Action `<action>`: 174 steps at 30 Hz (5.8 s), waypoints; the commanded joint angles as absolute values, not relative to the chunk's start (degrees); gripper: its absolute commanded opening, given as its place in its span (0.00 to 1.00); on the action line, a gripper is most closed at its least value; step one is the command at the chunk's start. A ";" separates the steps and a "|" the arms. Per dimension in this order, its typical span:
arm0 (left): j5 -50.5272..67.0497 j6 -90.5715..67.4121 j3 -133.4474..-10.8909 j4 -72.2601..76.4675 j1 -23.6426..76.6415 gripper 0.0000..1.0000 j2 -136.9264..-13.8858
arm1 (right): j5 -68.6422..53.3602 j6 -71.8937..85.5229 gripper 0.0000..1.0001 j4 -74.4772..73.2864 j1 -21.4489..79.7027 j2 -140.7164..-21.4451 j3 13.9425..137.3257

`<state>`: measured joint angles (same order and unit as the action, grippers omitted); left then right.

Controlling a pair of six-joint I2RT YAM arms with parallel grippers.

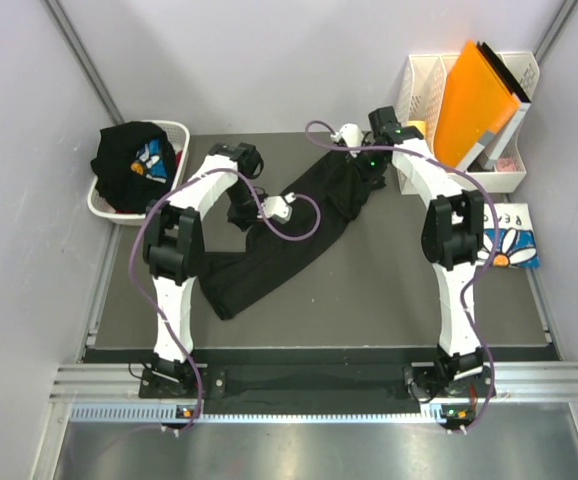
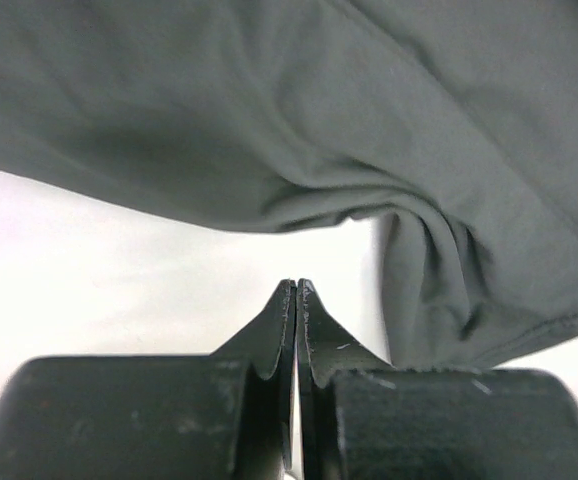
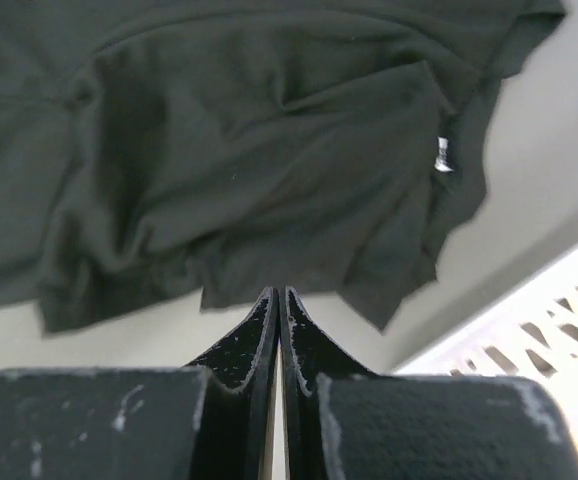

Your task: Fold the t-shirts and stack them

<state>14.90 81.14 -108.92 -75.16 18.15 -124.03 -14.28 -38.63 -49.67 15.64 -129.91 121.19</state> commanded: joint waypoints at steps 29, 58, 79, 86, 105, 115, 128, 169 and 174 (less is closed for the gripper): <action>9.50 82.71 -80.68 -73.14 13.10 0.00 -108.28 | -10.64 -36.65 0.00 -46.14 18.72 -130.17 121.38; 5.90 78.84 -81.65 -58.37 10.37 0.00 -116.98 | -9.84 -37.44 0.00 -45.97 19.60 -130.26 121.99; -5.36 72.51 -86.83 -75.13 8.79 0.00 -116.71 | -6.69 -36.48 0.00 -43.16 19.25 -129.99 123.31; -2.02 73.30 -91.67 -81.20 8.79 0.00 -117.69 | -0.18 -34.28 0.00 -38.50 18.37 -128.50 122.52; 3.69 72.33 -92.64 -75.41 8.70 0.00 -118.39 | -6.94 -31.64 0.00 -36.12 17.84 -134.47 127.09; 3.95 72.33 -95.62 -75.76 8.79 0.00 -121.20 | -7.21 -31.99 0.00 -36.65 18.28 -138.34 126.48; 4.48 71.02 -97.21 -74.27 9.49 0.00 -124.19 | -4.31 -33.31 0.00 -36.21 17.49 -138.69 122.70; -14.68 62.32 -81.38 -61.17 5.63 0.00 -122.43 | 2.73 -36.74 0.00 -36.47 12.30 -139.66 120.15; -11.17 61.35 -84.10 -61.96 5.54 0.00 -121.03 | 1.58 -36.12 0.00 -37.00 12.48 -137.20 119.71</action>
